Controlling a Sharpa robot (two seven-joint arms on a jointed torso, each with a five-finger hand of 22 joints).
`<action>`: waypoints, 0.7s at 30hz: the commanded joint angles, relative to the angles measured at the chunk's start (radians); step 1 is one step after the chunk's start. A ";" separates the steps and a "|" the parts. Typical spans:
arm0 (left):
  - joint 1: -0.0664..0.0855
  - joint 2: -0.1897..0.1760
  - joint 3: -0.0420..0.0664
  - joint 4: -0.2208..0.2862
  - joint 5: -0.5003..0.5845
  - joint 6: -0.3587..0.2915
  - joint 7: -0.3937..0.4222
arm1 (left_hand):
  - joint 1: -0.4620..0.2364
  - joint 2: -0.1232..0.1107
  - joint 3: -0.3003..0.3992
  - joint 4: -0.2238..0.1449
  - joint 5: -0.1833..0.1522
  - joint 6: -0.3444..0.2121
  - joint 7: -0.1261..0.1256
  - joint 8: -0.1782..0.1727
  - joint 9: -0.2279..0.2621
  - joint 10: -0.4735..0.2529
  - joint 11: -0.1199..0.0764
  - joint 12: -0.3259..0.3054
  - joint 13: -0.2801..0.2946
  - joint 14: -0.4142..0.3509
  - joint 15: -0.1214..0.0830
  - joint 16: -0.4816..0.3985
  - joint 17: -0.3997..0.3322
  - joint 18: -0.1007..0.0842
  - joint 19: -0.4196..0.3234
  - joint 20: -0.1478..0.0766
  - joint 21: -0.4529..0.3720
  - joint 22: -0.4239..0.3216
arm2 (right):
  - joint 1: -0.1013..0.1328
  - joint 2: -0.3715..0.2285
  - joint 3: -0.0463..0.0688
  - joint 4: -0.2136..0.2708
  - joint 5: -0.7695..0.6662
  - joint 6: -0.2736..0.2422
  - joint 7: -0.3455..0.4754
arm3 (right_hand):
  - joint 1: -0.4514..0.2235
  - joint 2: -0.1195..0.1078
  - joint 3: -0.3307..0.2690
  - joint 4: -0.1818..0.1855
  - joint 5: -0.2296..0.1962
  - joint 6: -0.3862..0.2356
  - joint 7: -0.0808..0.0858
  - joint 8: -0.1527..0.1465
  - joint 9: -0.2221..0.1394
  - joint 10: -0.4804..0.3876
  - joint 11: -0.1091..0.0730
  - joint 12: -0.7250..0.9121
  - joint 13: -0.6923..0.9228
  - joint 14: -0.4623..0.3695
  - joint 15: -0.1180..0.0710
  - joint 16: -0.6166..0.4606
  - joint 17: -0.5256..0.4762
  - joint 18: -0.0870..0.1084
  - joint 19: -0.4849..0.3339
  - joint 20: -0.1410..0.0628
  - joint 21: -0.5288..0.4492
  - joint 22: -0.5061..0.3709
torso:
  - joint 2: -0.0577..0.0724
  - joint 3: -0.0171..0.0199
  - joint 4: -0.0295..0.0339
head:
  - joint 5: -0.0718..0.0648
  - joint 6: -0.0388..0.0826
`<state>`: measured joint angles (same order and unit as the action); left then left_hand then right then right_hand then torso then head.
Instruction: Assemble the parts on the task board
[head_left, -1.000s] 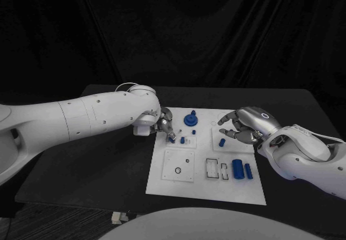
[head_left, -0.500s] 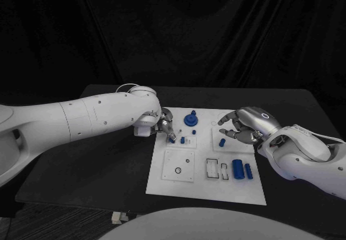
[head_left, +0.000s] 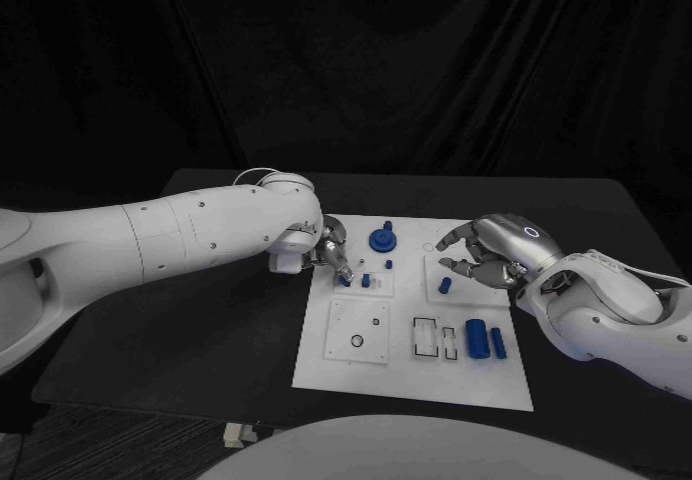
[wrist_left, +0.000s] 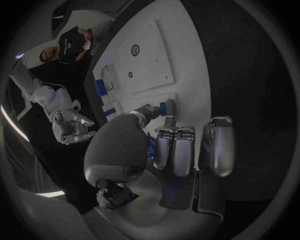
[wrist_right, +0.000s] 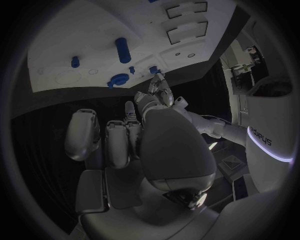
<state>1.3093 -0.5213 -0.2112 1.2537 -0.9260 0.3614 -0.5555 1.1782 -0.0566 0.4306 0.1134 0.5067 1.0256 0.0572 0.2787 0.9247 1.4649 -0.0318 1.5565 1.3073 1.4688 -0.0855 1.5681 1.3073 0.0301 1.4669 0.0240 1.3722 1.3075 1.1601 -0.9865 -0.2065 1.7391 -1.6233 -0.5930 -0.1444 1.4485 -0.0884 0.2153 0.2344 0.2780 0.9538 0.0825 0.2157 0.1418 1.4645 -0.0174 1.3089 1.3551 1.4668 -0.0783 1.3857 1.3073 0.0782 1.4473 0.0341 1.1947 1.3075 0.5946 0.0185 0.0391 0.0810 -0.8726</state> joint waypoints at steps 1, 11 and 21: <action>-0.005 0.003 -0.001 -0.001 0.002 0.013 0.003 | 0.001 0.017 0.127 -0.142 -0.040 -0.008 -0.005 -0.005 -0.004 0.092 0.008 -0.006 0.252 0.102 0.008 0.003 0.263 0.015 0.011 0.010 -0.009 0.203 | -0.002 -0.001 0.001 0.001 -0.002 0.001 -0.002 | 0.009 0.001 0.001 -0.005 0.004 0.007 0.000 -0.006 -0.002 0.032 0.005 -0.005 -0.026 0.058 0.001 -0.006 0.023 -0.004 -0.001 0.000 -0.004 0.164 | 0.000 0.0000 0.0004 | 0.001 0.000; -0.007 0.009 -0.001 -0.006 0.002 0.019 0.003 | -0.021 0.022 0.069 -0.116 -0.183 -0.013 -0.011 -0.019 -0.025 0.082 0.007 -0.020 0.245 0.102 0.009 0.003 0.263 0.019 0.003 0.013 -0.030 0.197 | -0.002 -0.002 0.001 0.002 -0.002 0.001 -0.002 | 0.008 0.002 0.002 -0.006 0.004 0.009 -0.001 -0.007 -0.002 0.032 0.005 -0.006 -0.026 0.057 0.001 -0.006 0.023 -0.004 -0.001 0.000 -0.005 0.164 | 0.000 -0.0002 0.0004 | 0.000 0.000; -0.010 0.013 -0.001 -0.014 0.002 0.031 0.002 | -0.069 0.027 0.006 -0.063 -0.244 -0.006 -0.013 -0.034 -0.052 0.081 0.006 -0.021 0.244 0.102 0.008 0.003 0.263 0.021 0.001 0.012 -0.040 0.196 | -0.002 -0.004 0.001 0.003 -0.002 0.001 -0.003 | 0.008 0.002 0.002 -0.006 0.004 0.009 -0.001 -0.007 -0.002 0.032 0.005 -0.006 -0.026 0.057 0.001 -0.006 0.023 -0.004 -0.001 0.000 -0.005 0.164 | 0.000 0.0000 0.0001 | 0.001 0.000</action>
<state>1.3074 -0.5123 -0.2092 1.2377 -0.9267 0.3652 -0.5559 1.1179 -0.0288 0.4445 0.0479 0.2662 1.0146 0.0463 0.2495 0.8743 1.4649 -0.0318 1.5401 1.3073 1.4652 -0.0819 1.5681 1.3076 0.0300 1.4676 0.0307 1.3391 1.3074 1.1601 -0.9888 -0.2065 1.7403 -1.6226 -0.5929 -0.1444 1.4485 -0.0884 0.2153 0.2345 0.2780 0.9538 0.0825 0.2157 0.1403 1.4645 -0.0174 1.3089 1.3550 1.4668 -0.0784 1.3857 1.3073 0.0782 1.4473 0.0341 1.1947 1.3073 0.5945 0.0183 0.0395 0.0820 -0.8726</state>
